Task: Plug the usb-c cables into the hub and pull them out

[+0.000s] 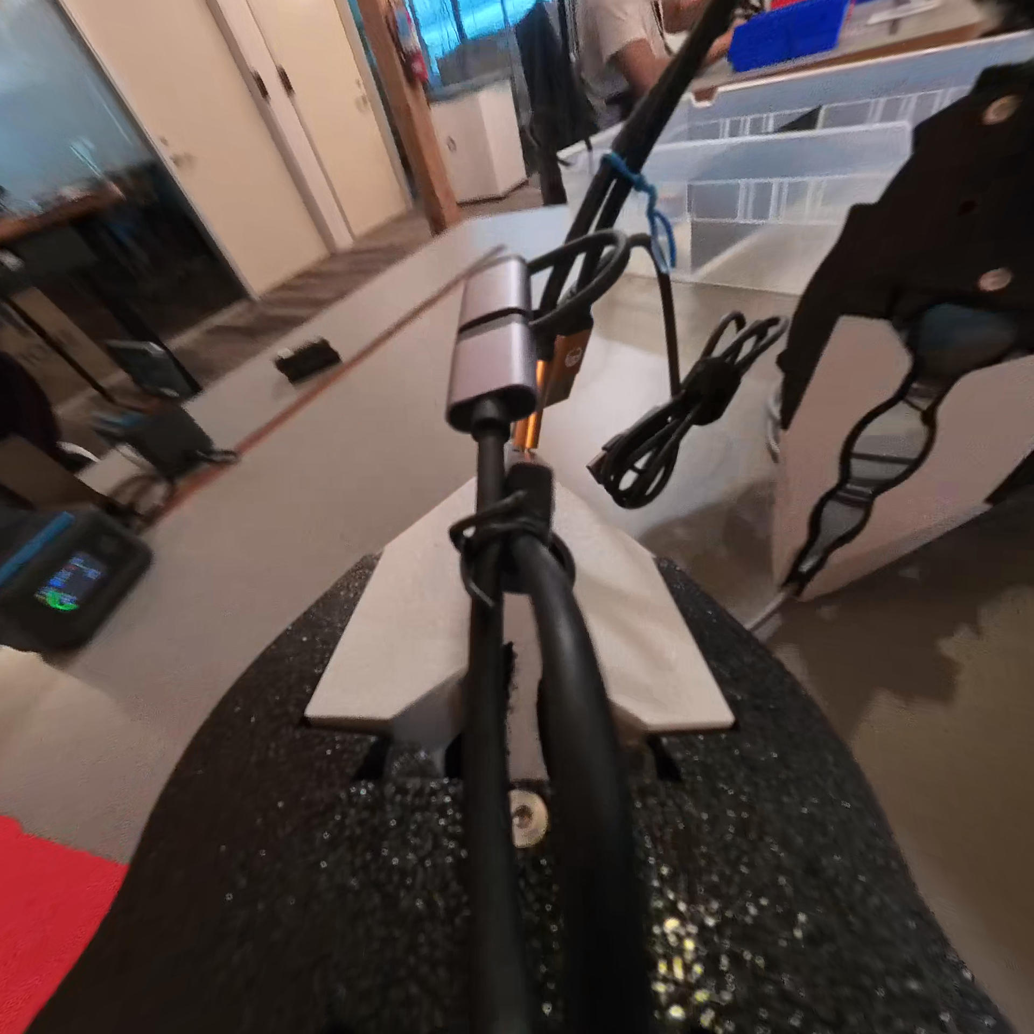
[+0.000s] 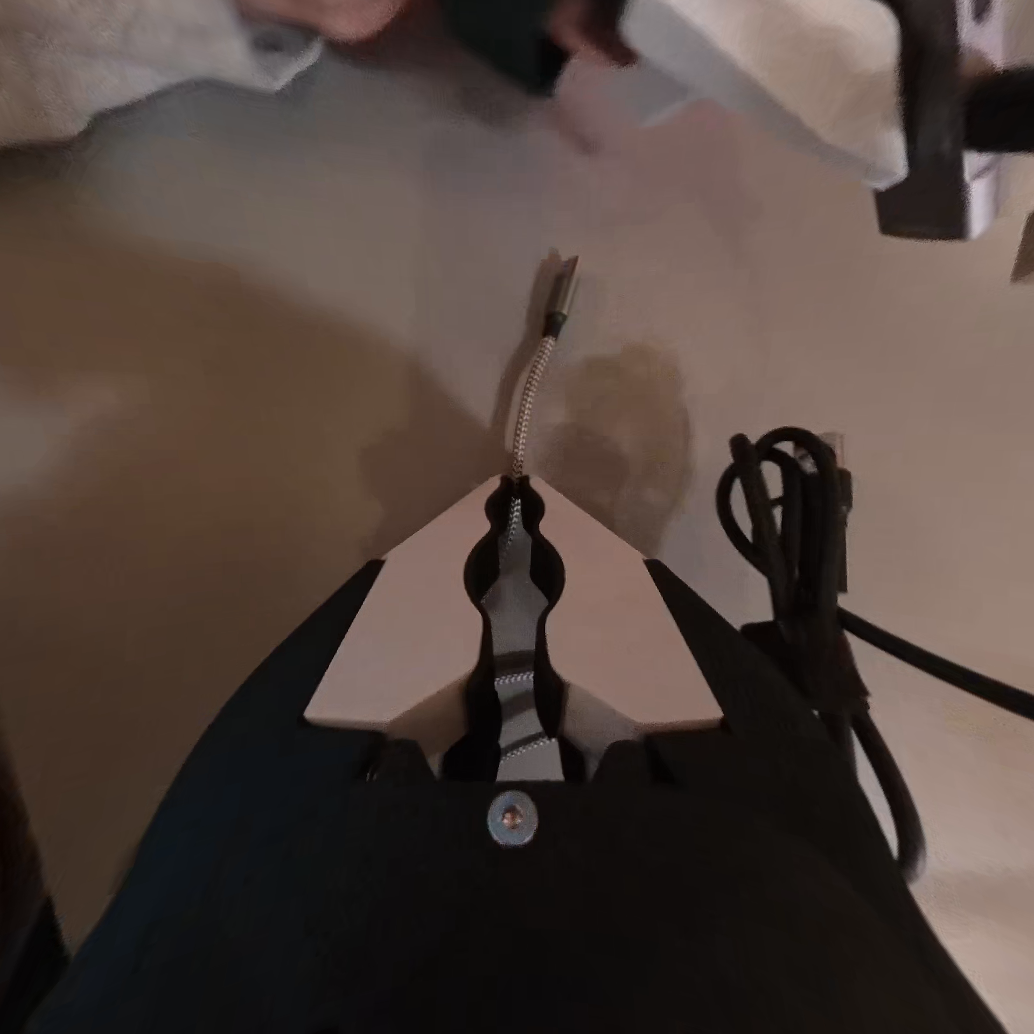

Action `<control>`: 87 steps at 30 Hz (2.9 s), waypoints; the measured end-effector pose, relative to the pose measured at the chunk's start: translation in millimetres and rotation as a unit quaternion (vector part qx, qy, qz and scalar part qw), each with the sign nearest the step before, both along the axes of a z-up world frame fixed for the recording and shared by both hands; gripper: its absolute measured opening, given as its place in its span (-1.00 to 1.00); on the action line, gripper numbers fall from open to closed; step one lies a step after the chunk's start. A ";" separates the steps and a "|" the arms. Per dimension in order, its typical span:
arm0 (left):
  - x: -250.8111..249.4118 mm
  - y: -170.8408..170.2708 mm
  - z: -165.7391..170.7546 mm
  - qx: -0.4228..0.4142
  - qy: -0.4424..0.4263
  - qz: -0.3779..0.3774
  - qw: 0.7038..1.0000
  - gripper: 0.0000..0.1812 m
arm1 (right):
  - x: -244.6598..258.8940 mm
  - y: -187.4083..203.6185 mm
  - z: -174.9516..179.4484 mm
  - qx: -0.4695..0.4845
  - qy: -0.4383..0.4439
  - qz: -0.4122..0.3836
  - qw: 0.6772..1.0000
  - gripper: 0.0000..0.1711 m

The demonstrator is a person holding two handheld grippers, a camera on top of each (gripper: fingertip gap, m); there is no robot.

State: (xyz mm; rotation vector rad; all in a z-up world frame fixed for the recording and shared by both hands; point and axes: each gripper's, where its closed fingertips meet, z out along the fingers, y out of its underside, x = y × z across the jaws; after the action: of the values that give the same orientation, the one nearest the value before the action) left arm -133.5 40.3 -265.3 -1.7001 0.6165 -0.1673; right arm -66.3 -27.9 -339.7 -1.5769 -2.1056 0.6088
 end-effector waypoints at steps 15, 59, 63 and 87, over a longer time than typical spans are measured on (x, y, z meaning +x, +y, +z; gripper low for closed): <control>-1.3 -2.3 -16.6 -0.094 -0.082 -0.035 0.992 -0.91 | 16.4 13.8 3.7 -0.035 0.023 -0.043 0.998 -0.62; 55.1 -90.4 -51.5 -0.248 0.043 -0.324 0.912 -0.94 | 31.3 -2.8 72.3 0.310 0.002 0.121 0.943 -0.99; 57.4 -92.8 -53.7 -0.253 0.054 -0.327 0.909 -0.94 | 32.4 -2.9 71.2 0.330 -0.008 0.143 0.933 -0.98; 63.2 -97.2 -57.3 -0.279 0.083 -0.317 0.903 -0.91 | 30.9 -3.2 64.1 0.309 -0.025 0.182 0.933 -0.99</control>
State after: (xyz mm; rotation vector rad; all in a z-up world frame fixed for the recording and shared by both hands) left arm -70.3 -56.8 -322.6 -2.0114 1.3406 -0.7250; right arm -35.5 -31.1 -275.6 -0.8704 -2.3315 -0.0108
